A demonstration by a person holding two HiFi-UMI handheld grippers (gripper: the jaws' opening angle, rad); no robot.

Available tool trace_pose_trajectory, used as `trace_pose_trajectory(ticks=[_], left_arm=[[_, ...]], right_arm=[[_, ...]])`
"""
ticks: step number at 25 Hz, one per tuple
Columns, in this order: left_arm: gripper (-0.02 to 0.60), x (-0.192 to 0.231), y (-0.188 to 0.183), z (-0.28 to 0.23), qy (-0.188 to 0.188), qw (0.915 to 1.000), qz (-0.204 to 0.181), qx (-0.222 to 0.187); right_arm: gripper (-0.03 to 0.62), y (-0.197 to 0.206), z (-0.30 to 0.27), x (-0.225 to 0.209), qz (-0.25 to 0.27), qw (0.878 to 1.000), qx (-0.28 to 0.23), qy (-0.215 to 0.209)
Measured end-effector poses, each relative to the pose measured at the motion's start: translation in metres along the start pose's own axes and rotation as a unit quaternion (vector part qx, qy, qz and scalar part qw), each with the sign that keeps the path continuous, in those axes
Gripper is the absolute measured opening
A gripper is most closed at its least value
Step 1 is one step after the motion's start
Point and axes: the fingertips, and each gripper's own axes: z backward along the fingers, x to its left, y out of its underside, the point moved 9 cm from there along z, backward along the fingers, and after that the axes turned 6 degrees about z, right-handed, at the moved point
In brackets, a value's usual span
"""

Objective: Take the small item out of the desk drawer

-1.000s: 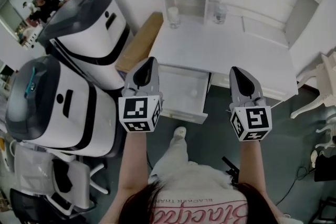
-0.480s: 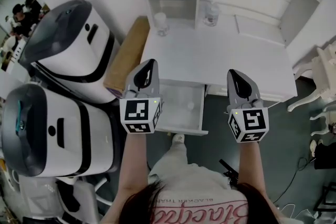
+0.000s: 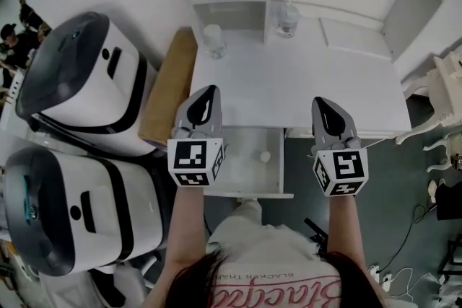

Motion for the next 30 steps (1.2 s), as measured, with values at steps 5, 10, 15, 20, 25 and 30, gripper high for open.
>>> trace_pose_trajectory(ticks=[5,10,15,20,25,30], left_arm=[[0.101,0.012,0.004,-0.021,0.019,0.9997,0.007,0.017],[0.147,0.016,0.009,-0.035,0.036,0.9989,0.011,0.027],[0.229,0.016,0.012,-0.044,0.040,0.9985,0.021,0.031],[0.345,0.006,0.017,-0.053,0.059,0.9965,0.043,0.041],[0.337,-0.012,0.024,-0.057,0.072,0.9952,0.035,0.056],[0.350,-0.031,0.037,-0.056,0.069,0.9941,0.039,0.074]], right_arm=[[0.002,0.000,-0.015,-0.004,0.000,1.000,0.013,0.015],[0.002,0.003,-0.023,-0.005,-0.002,0.999,0.025,0.027],[0.002,0.008,-0.024,-0.007,-0.002,0.999,0.036,0.030],[0.002,0.014,-0.017,-0.013,-0.003,0.998,0.047,0.038],[0.002,0.022,-0.007,-0.022,-0.008,0.998,0.054,0.041],[0.002,0.037,0.003,-0.031,-0.016,0.997,0.069,0.035]])
